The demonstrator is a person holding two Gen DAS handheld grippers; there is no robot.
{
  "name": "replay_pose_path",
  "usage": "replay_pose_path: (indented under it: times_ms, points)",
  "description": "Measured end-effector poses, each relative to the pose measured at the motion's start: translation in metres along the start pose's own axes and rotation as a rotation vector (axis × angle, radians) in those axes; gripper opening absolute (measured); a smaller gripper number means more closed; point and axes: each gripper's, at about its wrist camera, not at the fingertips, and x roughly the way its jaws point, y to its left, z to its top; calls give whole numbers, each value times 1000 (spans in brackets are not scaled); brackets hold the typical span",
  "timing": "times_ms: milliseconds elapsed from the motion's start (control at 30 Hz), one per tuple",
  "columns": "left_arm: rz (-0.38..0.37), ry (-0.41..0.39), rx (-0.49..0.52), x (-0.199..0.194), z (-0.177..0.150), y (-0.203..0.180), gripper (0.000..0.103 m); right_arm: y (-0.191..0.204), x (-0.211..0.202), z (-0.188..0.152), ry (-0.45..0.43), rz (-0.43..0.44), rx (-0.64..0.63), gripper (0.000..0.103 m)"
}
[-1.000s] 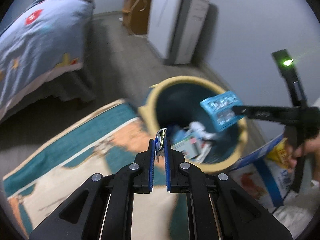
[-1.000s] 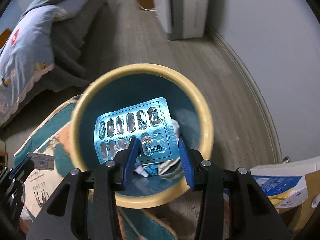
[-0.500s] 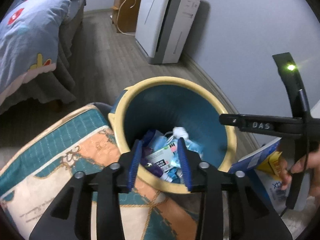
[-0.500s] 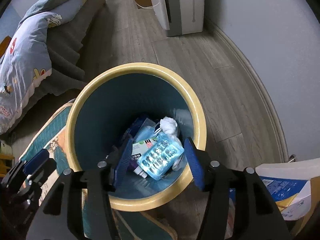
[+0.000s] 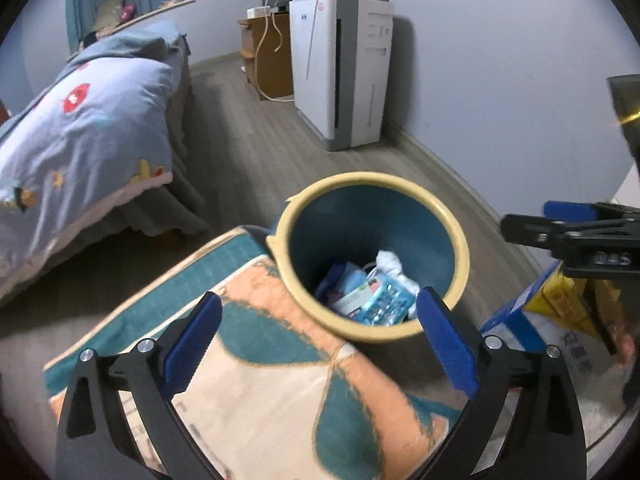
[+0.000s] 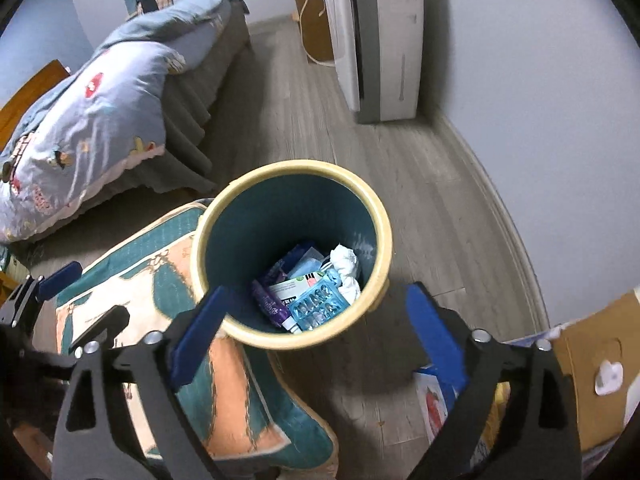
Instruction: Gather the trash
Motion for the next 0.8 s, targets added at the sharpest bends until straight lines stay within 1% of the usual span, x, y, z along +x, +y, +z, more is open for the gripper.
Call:
replay_pose_path:
  times_ms: [100,167,267,333,433,533,800]
  points:
    - [-16,-5,-33,-15,-4,-1,98,-5,-14,-13,-11,11,19,97]
    - [-27,-11,-73,-26,-6,1,98,-5,-18,-20,-12,4,21,97]
    - [-26,-8,-109,-31,-7,4,98,-4,-25,-26,-26,3,18,97]
    - [-14,-5,-115,-30,-7,5,98,-2,-24,-25,-38,-6,13,97]
    - [26,0,-119,-26,-8,9,98,-1,-19,-25,-32,-10,21,97]
    - [25,4,-133,-24,-9,14,98,1,-16,-24,-27,0,22,97]
    - [33,0,-149,-23,-10,21,98,7,-17,-26,-31,-13,-2,97]
